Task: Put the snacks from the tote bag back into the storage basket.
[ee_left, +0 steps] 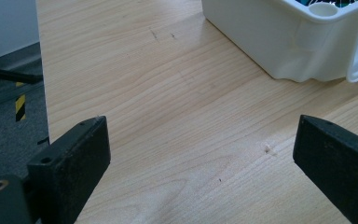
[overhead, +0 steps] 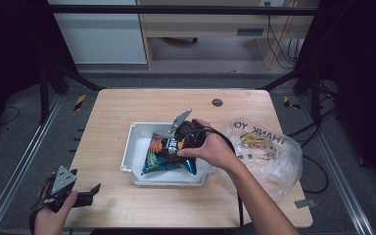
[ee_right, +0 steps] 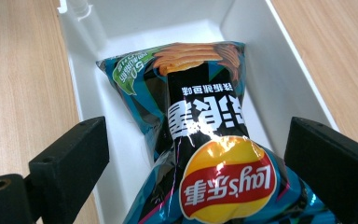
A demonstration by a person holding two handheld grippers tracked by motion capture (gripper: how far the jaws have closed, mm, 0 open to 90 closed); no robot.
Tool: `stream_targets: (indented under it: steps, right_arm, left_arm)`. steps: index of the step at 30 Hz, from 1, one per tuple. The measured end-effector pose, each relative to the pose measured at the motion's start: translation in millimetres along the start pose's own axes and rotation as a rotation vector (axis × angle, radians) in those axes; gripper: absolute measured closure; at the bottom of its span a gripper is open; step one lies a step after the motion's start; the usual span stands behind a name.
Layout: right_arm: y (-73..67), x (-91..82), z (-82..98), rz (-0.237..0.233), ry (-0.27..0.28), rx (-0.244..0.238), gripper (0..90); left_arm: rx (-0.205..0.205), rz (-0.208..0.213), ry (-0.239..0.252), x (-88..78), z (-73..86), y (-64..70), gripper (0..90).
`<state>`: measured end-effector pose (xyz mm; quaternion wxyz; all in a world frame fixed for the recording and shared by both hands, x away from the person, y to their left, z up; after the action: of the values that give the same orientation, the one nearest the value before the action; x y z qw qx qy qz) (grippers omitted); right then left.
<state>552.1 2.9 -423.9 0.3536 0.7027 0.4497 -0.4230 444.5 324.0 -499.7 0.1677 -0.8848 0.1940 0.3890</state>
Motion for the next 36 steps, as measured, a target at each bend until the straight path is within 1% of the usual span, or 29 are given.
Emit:
stream_targets:
  steps: [3,6,8,11,14,15,16,17,18,19,20,21,24,25,29,36]
  right_arm:
    - [-1.3,-6.6,1.7,0.007,0.016,0.005,7.2]
    - [-0.7,-9.4,2.2,0.012,0.026,0.01,7.3]
    - [-0.1,-14.5,2.2,0.015,0.042,0.032,7.4]
    - [1.2,-19.5,2.1,0.029,0.052,0.043,7.5]
    - [1.6,-22.4,2.2,0.033,0.061,0.052,7.5]
    - [2.2,-25.4,2.8,0.046,0.067,0.064,7.5]
    - [2.2,-25.4,2.8,0.046,0.067,0.064,7.5]
    - [1.8,-28.3,3.5,0.052,0.075,0.082,7.5]
    - [1.8,-28.3,3.5,0.052,0.075,0.082,7.5]
    - [1.0,-31.6,4.3,0.049,0.093,0.093,7.5]
    - [1.0,-31.6,4.3,0.049,0.093,0.093,7.5]
    - [0.2,-34.1,5.5,0.047,0.109,0.103,7.4]
    - [-1.0,-36.4,8.3,0.049,0.117,0.116,7.4]
    - [-2.8,-37.3,11.2,0.039,0.133,0.132,7.5]
    - [-3.5,-38.9,16.8,0.046,0.139,0.141,8.0]
    - [-3.2,-41.5,20.0,0.055,0.146,0.153,7.8]
  left_arm:
    - [0.005,-0.002,0.001,-0.1,-0.1,0.4,3.5]
    - [0.006,-0.004,0.001,-0.1,-0.1,-0.1,3.4]
    - [-0.001,-0.002,0.004,-0.4,0.1,-0.6,3.4]
    - [0.0,-0.003,0.005,-1.2,0.5,-1.1,3.5]
    - [-0.001,-0.005,0.008,-1.6,0.7,-1.1,3.5]
    - [-0.001,-0.004,0.006,-2.0,0.9,-1.0,3.4]
    - [0.003,-0.005,0.004,-2.3,1.1,-1.2,3.4]
    - [0.002,-0.006,0.006,-1.9,0.6,-0.7,3.4]
    - [0.002,-0.006,0.006,-1.9,0.6,-0.7,3.4]
    - [0.003,-0.007,0.004,-1.7,0.4,-0.4,3.4]
    - [0.006,-0.008,0.002,-1.3,0.3,-0.1,3.4]
    - [0.012,-0.008,-0.003,-0.9,0.3,0.8,3.4]
    - [0.011,-0.01,0.0,-1.4,-0.1,1.8,3.4]
    - [0.01,-0.014,0.002,-1.8,0.1,1.8,3.4]
    - [0.005,-0.02,0.001,-2.0,1.0,-0.4,3.4]
    - [0.002,-0.024,0.0,-2.0,1.1,-0.9,3.3]
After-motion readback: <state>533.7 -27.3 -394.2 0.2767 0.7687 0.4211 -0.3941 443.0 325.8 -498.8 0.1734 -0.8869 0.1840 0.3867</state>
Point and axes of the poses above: each handheld gripper's, and its own axes: x roughly forward along the jaws, z roughly out of its underside, y roughly to its right, the point moved 7 cm from there along x, roughly forward along the jaws, and after that the axes turned 13 degrees about -y, right-handed, at the moved point
